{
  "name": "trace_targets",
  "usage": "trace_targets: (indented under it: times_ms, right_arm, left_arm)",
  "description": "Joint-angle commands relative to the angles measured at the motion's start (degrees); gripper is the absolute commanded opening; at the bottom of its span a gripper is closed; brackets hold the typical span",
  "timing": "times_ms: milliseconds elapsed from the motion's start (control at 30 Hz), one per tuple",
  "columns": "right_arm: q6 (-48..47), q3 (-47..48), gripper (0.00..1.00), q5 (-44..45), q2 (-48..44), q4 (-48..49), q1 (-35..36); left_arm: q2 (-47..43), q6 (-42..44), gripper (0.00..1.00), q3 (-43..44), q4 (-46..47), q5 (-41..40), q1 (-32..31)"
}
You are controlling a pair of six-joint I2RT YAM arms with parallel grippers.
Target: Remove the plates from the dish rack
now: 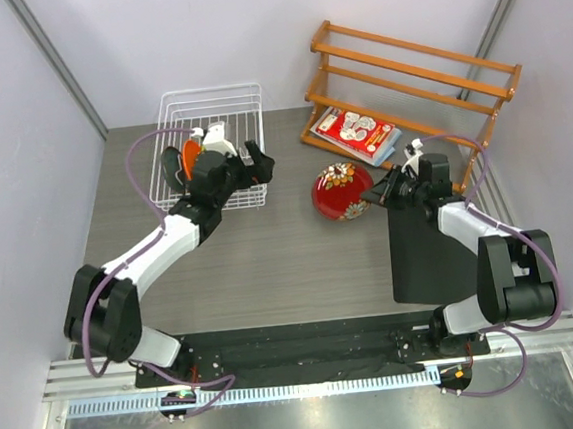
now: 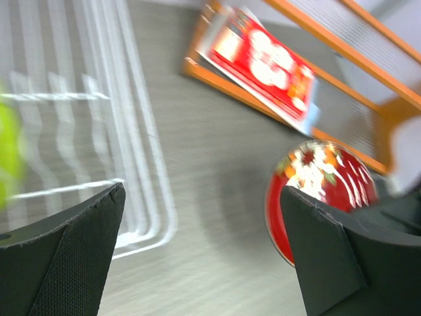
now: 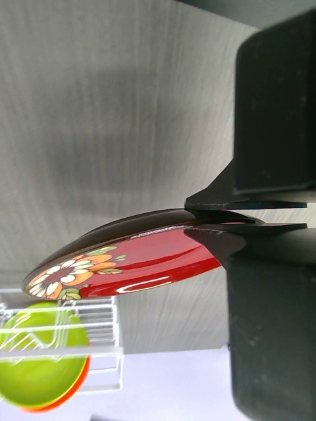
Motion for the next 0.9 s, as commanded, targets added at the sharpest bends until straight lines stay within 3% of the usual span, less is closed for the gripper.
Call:
trace_targets:
  times_ms: [0,200,633,767,867]
  right_arm:
    - [-1.60,-2.20,0.01,-2.36,-1.12,0.75,0.19]
    - [-6.16,-0.90,0.01,-2.44,0.98,-5.65,0.19]
    - [-7.32,0.60,0.02,0.45,7.23,-11.11,3.01]
    - [-7.49,1.74,0.24,4.40,8.98,-13.74,3.18]
    - [-9.33,4.20,0.30,8.09,11.26,-18.39,3.79]
  left_arm:
    - [-5.13,10.37,1.00,0.20,-6.67,-16.28,-0.05]
    - [-5.32,13.44,0.99,-0.24,-8.61,-22.88,-0.05]
    - [-3.03,13.19,0.99,1.87,-10.89,-25.44,-0.05]
    - [-2.33,13.19,1.00,2.05,-11.16,-25.35,-0.05]
    - [-2.50,13.27,0.99,1.96,-10.81,-25.09,0.04]
